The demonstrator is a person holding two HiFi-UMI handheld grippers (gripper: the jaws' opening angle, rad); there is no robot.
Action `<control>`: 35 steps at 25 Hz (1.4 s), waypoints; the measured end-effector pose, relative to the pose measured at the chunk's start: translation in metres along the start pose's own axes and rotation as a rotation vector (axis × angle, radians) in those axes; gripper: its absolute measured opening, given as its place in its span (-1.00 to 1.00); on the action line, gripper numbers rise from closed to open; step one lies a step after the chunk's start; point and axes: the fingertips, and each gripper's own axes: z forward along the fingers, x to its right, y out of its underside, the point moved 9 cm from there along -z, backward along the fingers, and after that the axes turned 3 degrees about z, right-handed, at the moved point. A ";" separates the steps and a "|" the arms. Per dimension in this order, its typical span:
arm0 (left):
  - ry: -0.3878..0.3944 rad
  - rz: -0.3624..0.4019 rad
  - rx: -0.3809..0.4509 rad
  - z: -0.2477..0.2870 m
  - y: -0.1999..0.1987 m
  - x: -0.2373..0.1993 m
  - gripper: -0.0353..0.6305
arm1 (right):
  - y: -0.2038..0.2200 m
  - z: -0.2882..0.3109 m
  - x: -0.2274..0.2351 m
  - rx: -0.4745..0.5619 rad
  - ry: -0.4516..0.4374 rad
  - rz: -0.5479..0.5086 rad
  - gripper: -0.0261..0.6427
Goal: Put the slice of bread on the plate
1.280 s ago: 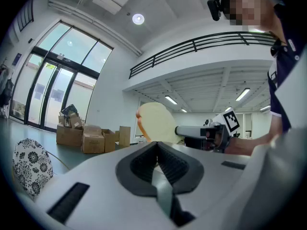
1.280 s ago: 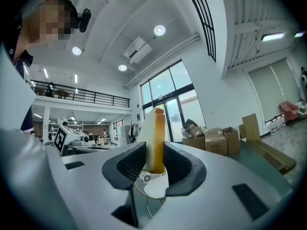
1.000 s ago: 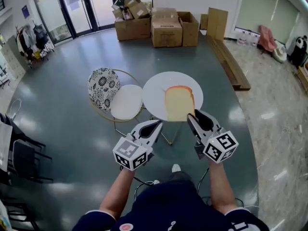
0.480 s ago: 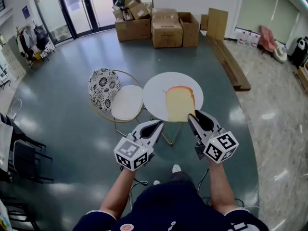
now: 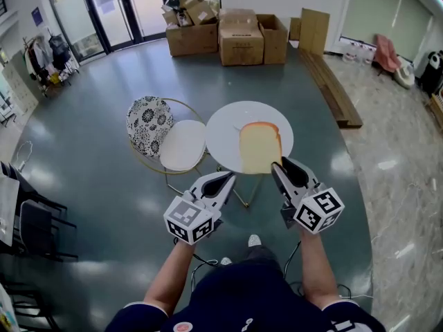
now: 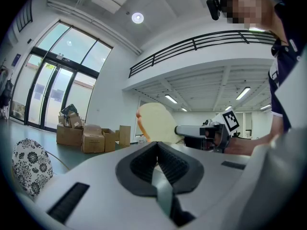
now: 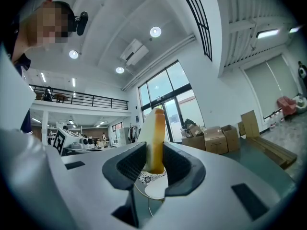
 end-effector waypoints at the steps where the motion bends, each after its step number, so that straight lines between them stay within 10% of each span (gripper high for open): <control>1: -0.001 0.000 -0.001 0.001 0.000 -0.001 -0.87 | 0.000 0.001 0.001 -0.001 0.000 0.003 -0.59; 35: -0.138 0.006 -0.054 0.141 -0.012 -0.031 -0.87 | -0.030 0.055 0.154 -0.016 -0.133 0.034 -0.60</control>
